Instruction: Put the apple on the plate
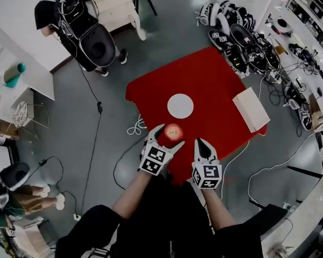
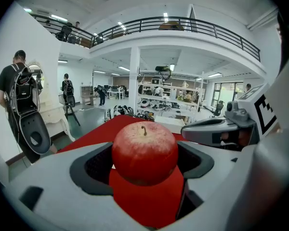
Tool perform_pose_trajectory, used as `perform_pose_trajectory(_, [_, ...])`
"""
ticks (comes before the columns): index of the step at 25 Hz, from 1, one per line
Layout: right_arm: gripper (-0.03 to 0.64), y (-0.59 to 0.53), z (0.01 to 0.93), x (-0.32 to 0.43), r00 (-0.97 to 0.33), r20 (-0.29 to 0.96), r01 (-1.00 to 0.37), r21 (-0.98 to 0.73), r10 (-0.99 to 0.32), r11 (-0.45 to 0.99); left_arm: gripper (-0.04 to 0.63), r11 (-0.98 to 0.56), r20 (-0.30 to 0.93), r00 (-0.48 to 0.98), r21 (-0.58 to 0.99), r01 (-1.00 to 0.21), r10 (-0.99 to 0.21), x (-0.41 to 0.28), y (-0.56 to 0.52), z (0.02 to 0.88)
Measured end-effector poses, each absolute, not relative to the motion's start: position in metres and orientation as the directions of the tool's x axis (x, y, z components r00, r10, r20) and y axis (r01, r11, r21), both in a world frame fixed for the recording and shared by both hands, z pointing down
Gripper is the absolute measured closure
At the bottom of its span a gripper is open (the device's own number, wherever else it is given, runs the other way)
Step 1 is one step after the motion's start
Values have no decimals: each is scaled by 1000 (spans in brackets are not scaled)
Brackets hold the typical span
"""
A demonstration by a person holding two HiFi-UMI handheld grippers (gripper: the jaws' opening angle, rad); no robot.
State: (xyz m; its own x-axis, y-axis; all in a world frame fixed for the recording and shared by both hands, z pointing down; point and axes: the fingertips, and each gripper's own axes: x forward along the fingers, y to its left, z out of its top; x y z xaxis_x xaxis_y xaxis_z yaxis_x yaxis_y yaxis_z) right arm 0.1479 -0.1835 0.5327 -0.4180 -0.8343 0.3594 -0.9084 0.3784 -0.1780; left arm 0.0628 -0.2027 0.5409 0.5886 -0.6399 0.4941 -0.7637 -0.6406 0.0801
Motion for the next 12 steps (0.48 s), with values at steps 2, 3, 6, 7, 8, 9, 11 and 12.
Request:
perform_pose_trajectory(2, [606,-189,536,144,-438,365,-899,-186,-822,396,190,-623,494,573,78,-778,-654,58,-209,541])
perform_pose_trajectory(3, [604,-192,538,141,-448,366,-894,-188,-816,406,190,-614,492,565,75,-785,-662,55,-212,541])
perform_pose_trajectory(6, [604,-200,543,128,-466,374,-885,-195,-802,423,190,-601,498,552,75,-796,-669,43,-219,543])
perform_pose_trajectory(7, [605,-203,544,123,-469,377,-883,-198,-799,425,190,-600,500,551,76,-797,-668,39,-223,543])
perform_pose_trajectory(8, [606,-207,545,119,-471,382,-882,-200,-795,426,190,-598,500,550,77,-798,-669,35,-227,543])
perform_pose_trajectory(9, [605,-211,546,114,-473,385,-881,-200,-792,429,190,-597,499,550,78,-798,-670,31,-231,543])
perform_pose_trajectory(11, [604,-220,547,108,-475,393,-880,-200,-788,431,190,-596,499,549,79,-799,-670,26,-241,542])
perform_pose_trajectory(12, [606,-224,548,107,-475,395,-880,-202,-786,430,190,-597,500,550,80,-799,-669,25,-244,543])
